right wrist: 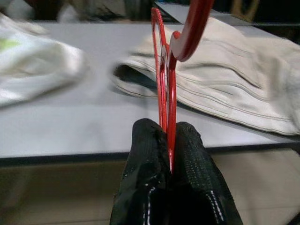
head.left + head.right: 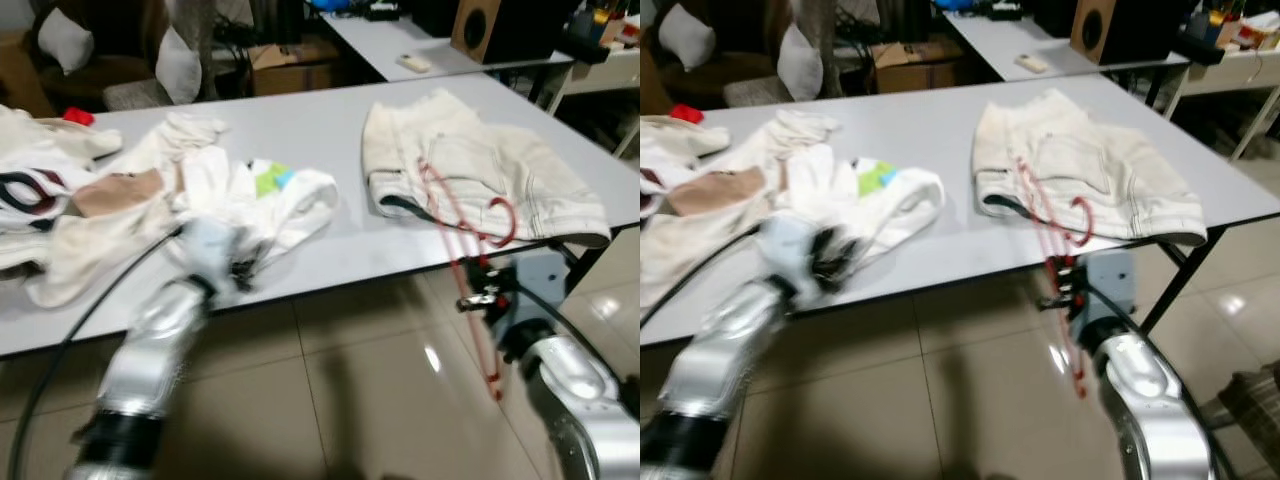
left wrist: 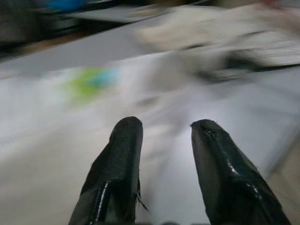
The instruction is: Hang hanger
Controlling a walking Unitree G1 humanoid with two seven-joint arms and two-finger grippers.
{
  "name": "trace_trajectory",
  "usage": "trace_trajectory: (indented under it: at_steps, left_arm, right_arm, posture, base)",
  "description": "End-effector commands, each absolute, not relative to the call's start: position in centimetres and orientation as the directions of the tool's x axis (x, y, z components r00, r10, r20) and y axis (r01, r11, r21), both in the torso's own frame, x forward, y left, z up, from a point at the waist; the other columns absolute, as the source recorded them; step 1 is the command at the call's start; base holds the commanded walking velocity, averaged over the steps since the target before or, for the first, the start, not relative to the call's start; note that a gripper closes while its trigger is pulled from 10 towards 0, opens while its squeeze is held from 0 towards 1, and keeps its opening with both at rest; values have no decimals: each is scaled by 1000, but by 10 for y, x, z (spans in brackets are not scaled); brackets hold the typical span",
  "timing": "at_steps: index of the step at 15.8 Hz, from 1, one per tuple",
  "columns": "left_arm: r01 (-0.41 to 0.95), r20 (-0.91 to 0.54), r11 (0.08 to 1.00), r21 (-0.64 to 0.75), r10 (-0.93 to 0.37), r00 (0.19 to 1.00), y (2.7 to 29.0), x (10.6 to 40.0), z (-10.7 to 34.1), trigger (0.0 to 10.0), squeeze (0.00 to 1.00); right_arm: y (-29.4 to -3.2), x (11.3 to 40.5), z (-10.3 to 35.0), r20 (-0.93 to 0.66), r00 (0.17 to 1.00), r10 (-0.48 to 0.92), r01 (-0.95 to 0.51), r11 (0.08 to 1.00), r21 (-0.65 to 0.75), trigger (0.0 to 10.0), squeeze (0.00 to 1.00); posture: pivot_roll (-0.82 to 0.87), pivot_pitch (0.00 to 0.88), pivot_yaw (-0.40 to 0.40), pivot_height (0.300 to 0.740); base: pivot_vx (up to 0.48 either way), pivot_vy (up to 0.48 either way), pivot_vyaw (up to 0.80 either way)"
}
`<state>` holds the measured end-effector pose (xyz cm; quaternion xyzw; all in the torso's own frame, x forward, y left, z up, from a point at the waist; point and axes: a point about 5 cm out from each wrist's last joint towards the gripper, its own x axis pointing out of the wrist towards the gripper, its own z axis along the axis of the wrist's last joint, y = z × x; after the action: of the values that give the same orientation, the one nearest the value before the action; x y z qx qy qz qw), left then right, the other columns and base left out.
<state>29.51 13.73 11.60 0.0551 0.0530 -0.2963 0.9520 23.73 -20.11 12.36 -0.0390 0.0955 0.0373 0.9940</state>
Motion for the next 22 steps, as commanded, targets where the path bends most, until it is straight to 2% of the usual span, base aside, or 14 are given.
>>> trace_trajectory:
  at_steps: [1,2,4,5,6,7,10,11,13,14,15,18,22]
  left_arm:
    - [595,-157,799,84,-579,800,145,297,113,10000,1000]
    - [595,-166,798,96,-576,800,147,300,113,10000,1000]
    - [555,-255,801,224,-501,827,161,312,109,10000,1000]
    - [567,-273,784,253,-504,819,162,312,108,10000,847]
    - [588,-301,756,288,-511,805,163,313,105,10000,231]
    - [596,-320,741,309,-509,799,164,315,102,10000,0]
    - [593,-358,706,388,-478,802,173,321,97,10000,0]
    - [580,-365,709,400,-458,811,177,324,96,9451,0]
    - [539,-353,720,437,-414,839,182,329,96,3412,0]
    - [519,-337,730,445,-400,852,183,332,96,2039,0]
    - [534,-345,718,446,-413,843,182,333,94,0,0]
    - [588,-392,667,457,-442,807,177,333,84,0,0]
    - [576,-391,655,490,-426,816,178,335,81,0,0]
  right_arm:
    - [-204,238,123,-199,979,34,-52,995,-85,10000,0]
    - [-205,238,123,-197,980,25,-42,996,-83,10000,0]
    - [-203,239,125,-172,985,25,-41,995,-86,10000,0]
    - [-204,240,126,-168,986,15,-30,996,-87,10000,0]
    - [-203,240,126,-164,986,3,-17,996,-86,10000,0]
    - [-202,239,125,-166,986,11,-26,995,-92,10000,0]
    - [-198,238,125,-171,985,33,-55,991,-123,10000,0]
    - [-198,239,125,-169,985,31,-52,991,-122,10000,0]
    - [-198,240,125,-165,986,31,-52,991,-123,10000,0]
    - [-197,241,125,-164,986,32,-53,991,-125,10000,0]
    - [-196,241,125,-162,986,35,-56,990,-127,10000,0]
    - [-198,243,127,-156,987,29,-51,989,-137,10000,0]
    - [-201,239,127,-153,988,16,-39,989,-143,10000,0]
  posture:
    - [-145,0,51,740]
    - [-144,0,54,740]
    - [-149,0,104,740]
    - [-150,0,107,740]
    - [-154,0,117,740]
    - [-159,0,124,740]
    - [-167,0,131,740]
    - [-169,0,132,740]
    - [-170,0,129,740]
    - [-172,0,128,740]
    - [-179,0,132,740]
    - [-186,0,138,740]
    - [-203,0,159,740]
  base:
    - [0,0,0]
    - [0,0,0]
    - [0,0,0]
    - [0,0,0]
    - [0,0,0]
    - [0,0,0]
    - [0,0,0]
    - [0,0,0]
    - [0,0,0]
    - [0,0,0]
    - [0,0,0]
    - [0,0,0]
    - [0,0,0]
